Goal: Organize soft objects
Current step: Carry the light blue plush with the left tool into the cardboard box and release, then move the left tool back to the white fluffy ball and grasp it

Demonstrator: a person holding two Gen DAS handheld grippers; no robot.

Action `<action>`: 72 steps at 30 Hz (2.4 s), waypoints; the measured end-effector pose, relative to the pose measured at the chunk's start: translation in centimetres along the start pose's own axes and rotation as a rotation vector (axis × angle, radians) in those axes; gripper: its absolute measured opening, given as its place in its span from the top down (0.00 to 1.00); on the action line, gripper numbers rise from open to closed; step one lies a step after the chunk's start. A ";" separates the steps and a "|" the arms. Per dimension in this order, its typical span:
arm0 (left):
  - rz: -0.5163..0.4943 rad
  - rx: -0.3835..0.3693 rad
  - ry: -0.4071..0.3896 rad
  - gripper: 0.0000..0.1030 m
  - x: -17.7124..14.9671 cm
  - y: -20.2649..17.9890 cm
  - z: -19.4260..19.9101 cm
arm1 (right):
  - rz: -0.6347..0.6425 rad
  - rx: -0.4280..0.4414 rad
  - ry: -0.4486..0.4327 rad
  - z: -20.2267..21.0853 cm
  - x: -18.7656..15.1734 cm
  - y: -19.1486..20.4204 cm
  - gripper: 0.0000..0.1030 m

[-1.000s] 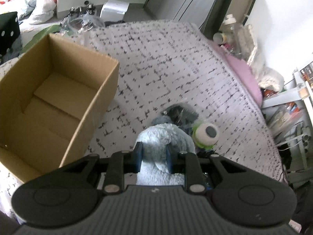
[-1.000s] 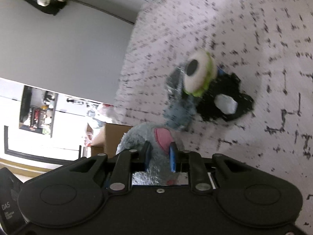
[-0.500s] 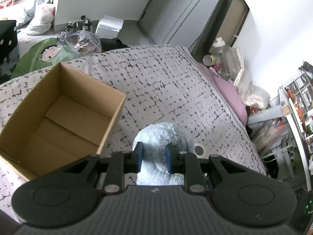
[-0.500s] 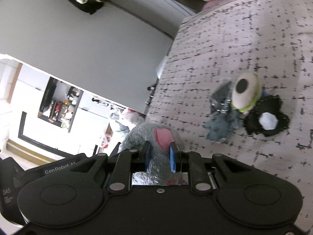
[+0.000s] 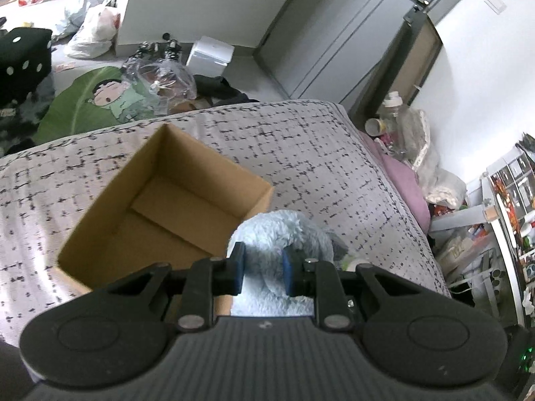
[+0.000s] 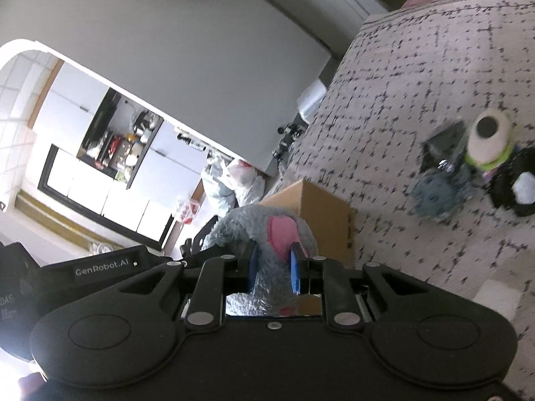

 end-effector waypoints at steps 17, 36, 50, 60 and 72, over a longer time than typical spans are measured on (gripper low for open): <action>0.084 0.031 0.044 0.83 -0.3 7.5 -0.2 | 0.100 -0.046 0.103 -4.2 -4.0 2.9 0.77; 0.161 0.194 0.043 0.80 1.4 11.1 -3.2 | 0.096 -0.076 0.103 -4.2 -3.8 3.1 0.74; 0.053 0.221 -0.011 0.45 2.1 6.9 -0.1 | 0.093 -0.122 0.061 -1.0 -2.5 3.5 0.57; -0.040 0.219 -0.029 0.27 1.1 2.8 1.6 | 0.143 -0.232 0.038 3.1 -1.3 2.6 0.36; -0.112 0.188 -0.028 0.25 -0.9 -1.6 2.2 | 0.153 -0.275 -0.001 6.9 0.0 1.5 0.15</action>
Point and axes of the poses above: each gripper's, at about its wrist camera, not at the fingertips, and z roughly against the way its jaws point, y to its left, x to its top, the point moved 2 cm from there along -z, roughly the way its jaws point, and after that the axes turned 2 degrees about -z, right-handed, at the moved point
